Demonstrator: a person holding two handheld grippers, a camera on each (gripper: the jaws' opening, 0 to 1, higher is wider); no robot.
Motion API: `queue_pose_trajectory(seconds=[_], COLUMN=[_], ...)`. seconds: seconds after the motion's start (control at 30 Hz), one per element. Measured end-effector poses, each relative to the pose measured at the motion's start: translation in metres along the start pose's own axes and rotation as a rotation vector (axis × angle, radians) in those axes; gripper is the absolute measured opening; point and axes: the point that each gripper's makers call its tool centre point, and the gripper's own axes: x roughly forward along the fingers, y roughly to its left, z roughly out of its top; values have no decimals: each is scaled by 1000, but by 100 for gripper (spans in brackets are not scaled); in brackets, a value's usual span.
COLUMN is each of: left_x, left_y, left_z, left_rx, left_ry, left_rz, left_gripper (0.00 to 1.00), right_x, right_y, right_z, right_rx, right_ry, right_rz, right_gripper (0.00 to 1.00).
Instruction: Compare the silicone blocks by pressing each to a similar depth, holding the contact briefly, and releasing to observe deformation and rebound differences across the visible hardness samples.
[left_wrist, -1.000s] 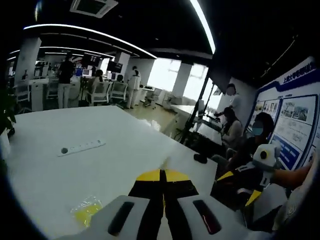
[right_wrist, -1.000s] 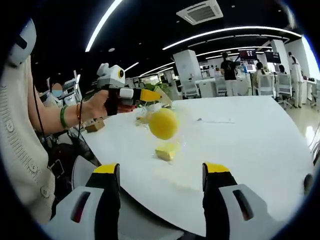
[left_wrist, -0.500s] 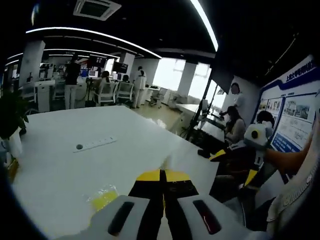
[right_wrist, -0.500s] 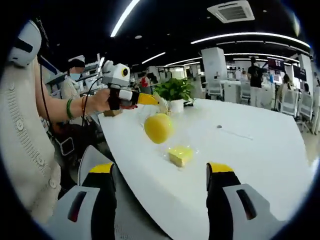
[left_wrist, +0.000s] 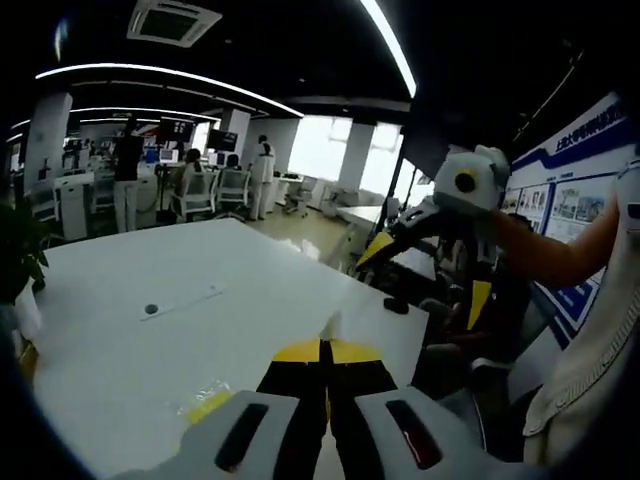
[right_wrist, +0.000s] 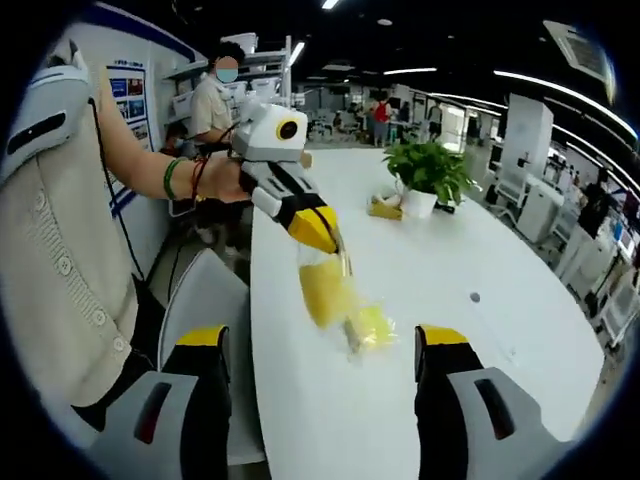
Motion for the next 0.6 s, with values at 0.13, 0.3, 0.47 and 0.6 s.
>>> queue_pose_trajectory(seconds=[0.13,0.3,0.47,0.6], left_x=[0,-1,-3,-4], left_y=[-6,-8,-9,-7], left_z=[9,13,16,16], left_rx=[-1,10,-11,-10], left_ry=[-15,-26,-41,-46], left_rz=[-29,-35,-47,-46], left_gripper=[0,0,0,0], right_x=[26,62,85,98], right_y=[-6,-9,-9,-9], right_z=[-2,-9,-9,-6], right_rx=[-37,-45,-66,-59], right_ry=[81,148,161,163], right_rz=[60,137,171,197], right_gripper=[68,67,62,53])
